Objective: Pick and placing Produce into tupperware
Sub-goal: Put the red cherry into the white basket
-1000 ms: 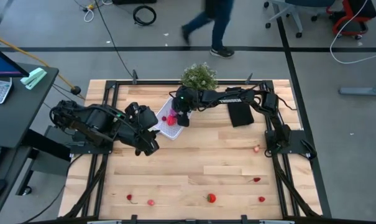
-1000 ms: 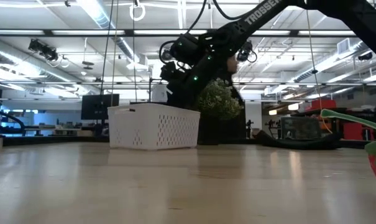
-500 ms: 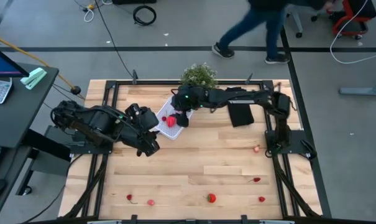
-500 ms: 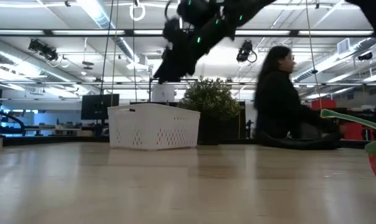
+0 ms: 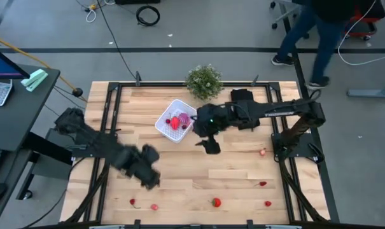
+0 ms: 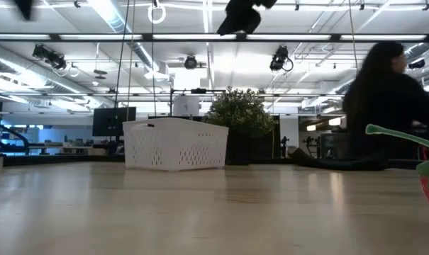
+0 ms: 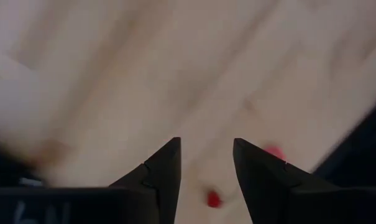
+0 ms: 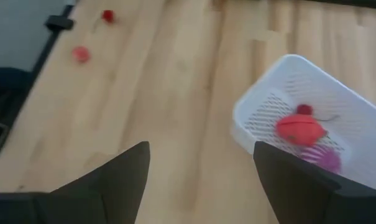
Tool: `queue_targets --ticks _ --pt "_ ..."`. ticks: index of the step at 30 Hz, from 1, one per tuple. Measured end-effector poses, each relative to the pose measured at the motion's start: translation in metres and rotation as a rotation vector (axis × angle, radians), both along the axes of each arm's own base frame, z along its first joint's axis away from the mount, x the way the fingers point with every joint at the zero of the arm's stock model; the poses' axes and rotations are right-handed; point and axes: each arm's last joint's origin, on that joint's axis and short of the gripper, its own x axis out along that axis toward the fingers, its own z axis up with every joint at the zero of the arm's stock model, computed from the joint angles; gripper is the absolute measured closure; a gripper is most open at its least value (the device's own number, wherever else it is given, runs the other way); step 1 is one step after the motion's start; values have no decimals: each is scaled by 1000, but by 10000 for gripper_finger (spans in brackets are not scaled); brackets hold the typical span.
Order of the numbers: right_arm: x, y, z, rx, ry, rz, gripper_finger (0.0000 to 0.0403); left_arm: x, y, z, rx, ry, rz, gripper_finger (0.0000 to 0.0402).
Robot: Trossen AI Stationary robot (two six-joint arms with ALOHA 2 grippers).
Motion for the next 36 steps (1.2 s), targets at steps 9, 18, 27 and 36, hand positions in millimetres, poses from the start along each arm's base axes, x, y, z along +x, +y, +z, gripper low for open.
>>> queue_targets --ticks 9,18,27,36 --pt "-1 26 1 -48 -17 58 106 -39 -61 -73 -242 -65 234 267" --pt "2 25 -2 -76 -16 41 106 -76 -72 -103 -256 59 356 260" --pt "4 22 -1 -87 -36 42 106 -81 -85 -122 -286 61 388 261" --pt "4 19 -1 -83 -38 31 106 -77 -91 -141 -244 77 396 262"
